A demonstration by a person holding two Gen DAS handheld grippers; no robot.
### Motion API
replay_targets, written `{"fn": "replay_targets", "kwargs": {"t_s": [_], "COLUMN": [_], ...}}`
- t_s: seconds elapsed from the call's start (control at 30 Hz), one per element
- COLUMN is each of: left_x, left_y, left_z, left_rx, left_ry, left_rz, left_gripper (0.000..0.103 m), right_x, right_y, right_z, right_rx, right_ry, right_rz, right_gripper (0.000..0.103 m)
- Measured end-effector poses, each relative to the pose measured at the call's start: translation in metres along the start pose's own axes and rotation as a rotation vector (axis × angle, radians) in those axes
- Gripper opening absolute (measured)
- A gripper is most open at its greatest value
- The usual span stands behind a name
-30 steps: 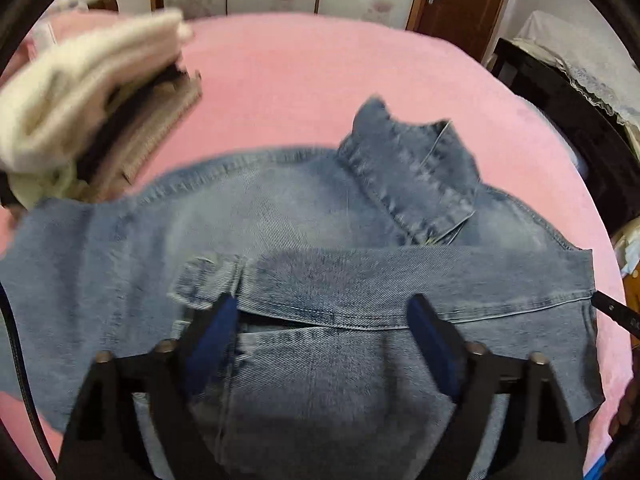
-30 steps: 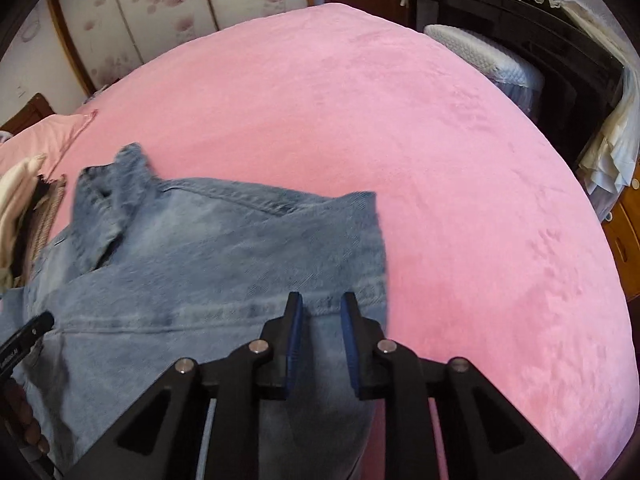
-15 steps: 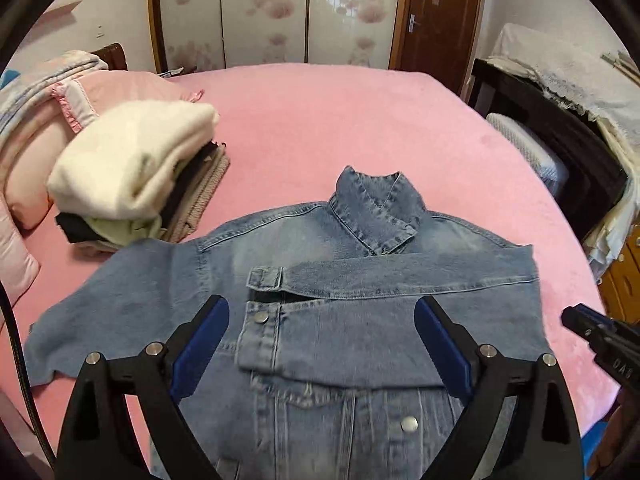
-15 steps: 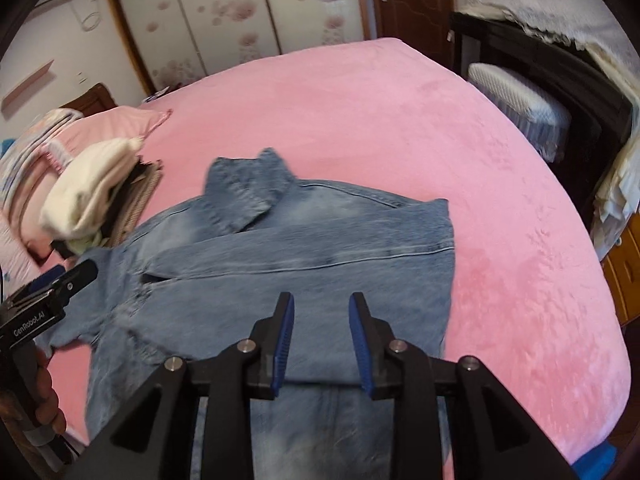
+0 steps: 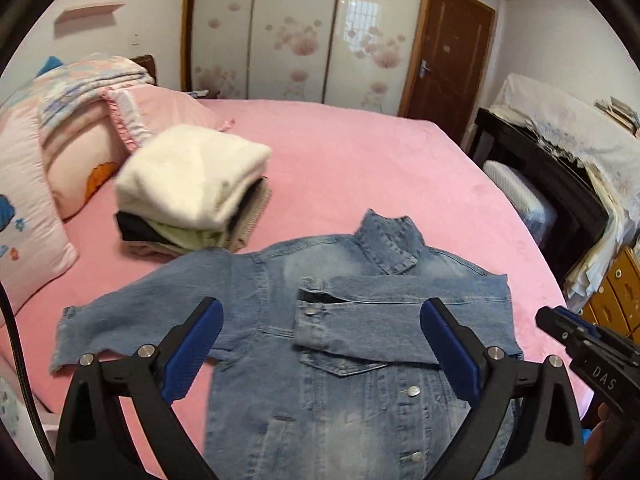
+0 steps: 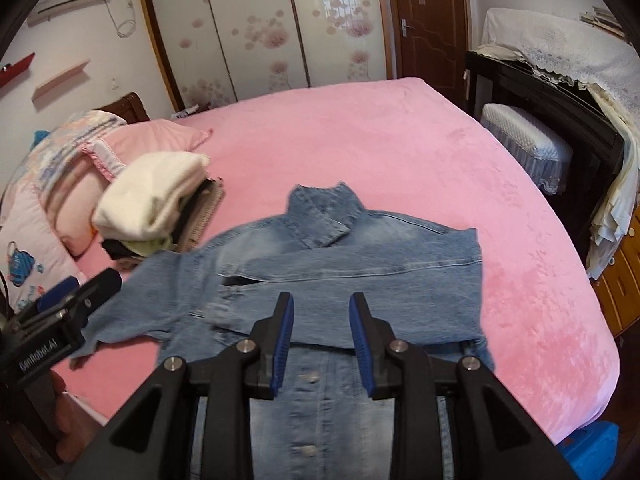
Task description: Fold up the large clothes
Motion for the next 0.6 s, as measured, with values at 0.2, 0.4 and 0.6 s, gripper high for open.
{"fn": "replay_targets", "kwargs": {"t_s": [0.2,0.4,0.6], "left_x": [-0.053,-0.11,-0.168], "left_y": [-0.008,-0.019,-0.035], "left_z": [0.033,0.049,0.043], "left_rx": [0.034,0.037,0.01], "left_ry": [0.057,0.111,0.205], "left_rz": [0.049,0.124,0.21], "left_gripper": [0.099,0.099,0.099], "right_x": [-0.045,-0.092,-0.144], "right_y": [-0.001,-0.002,-0.01], "right_z": [0.018,0.025,0.021], "right_rx": [0.042,0.056,0.054], "right_ry": [0.028,0.091,0.158], "right_rz": [0.027,0.047,0.115], "right_gripper": [0.029,0.029,0.029]}}
Point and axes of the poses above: each gripper's, at about its wrist camera, not at the fingertips, and z roughly against the way its jaws point, x to its right, y to its top, the point moved 4 cm from there along -z, roughly the way its jaws point, and after that the axes turned 8 degrees about x, right-handed, at the moved point
